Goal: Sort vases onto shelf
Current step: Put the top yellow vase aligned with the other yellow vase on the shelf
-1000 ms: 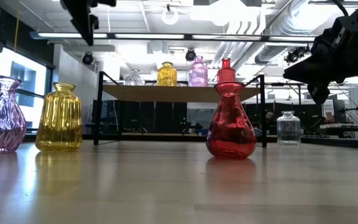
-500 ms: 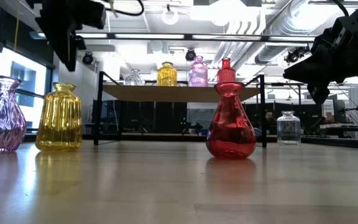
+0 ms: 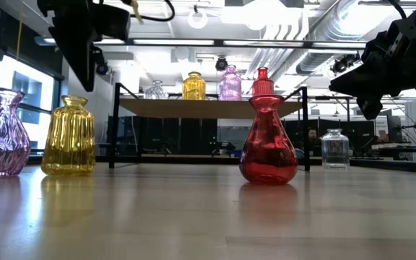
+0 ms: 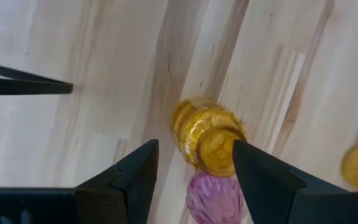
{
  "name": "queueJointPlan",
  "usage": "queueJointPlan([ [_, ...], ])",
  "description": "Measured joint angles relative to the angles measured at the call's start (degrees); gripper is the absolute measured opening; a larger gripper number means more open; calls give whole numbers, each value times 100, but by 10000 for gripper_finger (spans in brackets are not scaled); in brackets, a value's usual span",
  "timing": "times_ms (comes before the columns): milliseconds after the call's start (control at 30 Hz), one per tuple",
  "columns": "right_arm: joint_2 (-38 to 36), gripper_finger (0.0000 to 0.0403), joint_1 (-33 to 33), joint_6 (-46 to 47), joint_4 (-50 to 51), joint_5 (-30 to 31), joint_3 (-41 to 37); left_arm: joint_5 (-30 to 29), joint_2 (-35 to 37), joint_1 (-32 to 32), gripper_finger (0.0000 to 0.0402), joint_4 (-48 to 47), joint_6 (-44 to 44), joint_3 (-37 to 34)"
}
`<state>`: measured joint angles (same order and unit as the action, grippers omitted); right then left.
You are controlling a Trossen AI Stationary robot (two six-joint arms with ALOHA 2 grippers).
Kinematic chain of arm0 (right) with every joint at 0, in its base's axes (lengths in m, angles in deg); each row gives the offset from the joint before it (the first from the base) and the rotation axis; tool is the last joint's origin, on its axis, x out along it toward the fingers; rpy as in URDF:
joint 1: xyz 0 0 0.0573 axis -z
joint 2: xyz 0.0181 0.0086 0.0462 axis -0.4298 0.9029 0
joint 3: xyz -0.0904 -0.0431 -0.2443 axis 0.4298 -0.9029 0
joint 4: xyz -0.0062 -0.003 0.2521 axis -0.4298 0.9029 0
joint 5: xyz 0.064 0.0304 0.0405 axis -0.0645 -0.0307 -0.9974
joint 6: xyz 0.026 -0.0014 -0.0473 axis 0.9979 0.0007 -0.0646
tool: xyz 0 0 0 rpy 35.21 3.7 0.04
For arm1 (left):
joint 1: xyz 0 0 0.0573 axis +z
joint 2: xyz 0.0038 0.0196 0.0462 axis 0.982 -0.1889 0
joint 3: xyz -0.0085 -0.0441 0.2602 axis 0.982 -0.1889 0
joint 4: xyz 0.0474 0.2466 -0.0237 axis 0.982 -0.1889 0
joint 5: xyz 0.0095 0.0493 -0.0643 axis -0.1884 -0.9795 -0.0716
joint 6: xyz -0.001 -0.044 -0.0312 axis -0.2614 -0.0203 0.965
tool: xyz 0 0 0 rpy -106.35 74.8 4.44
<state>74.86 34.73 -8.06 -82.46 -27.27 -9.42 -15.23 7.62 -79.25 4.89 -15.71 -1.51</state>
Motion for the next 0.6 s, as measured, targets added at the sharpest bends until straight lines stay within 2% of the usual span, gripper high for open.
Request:
queueJointPlan([
  [600, 1, 28, 0, 0, 0, 1, 0, -13, -394, -187, 197, -159, 95, 0],
])
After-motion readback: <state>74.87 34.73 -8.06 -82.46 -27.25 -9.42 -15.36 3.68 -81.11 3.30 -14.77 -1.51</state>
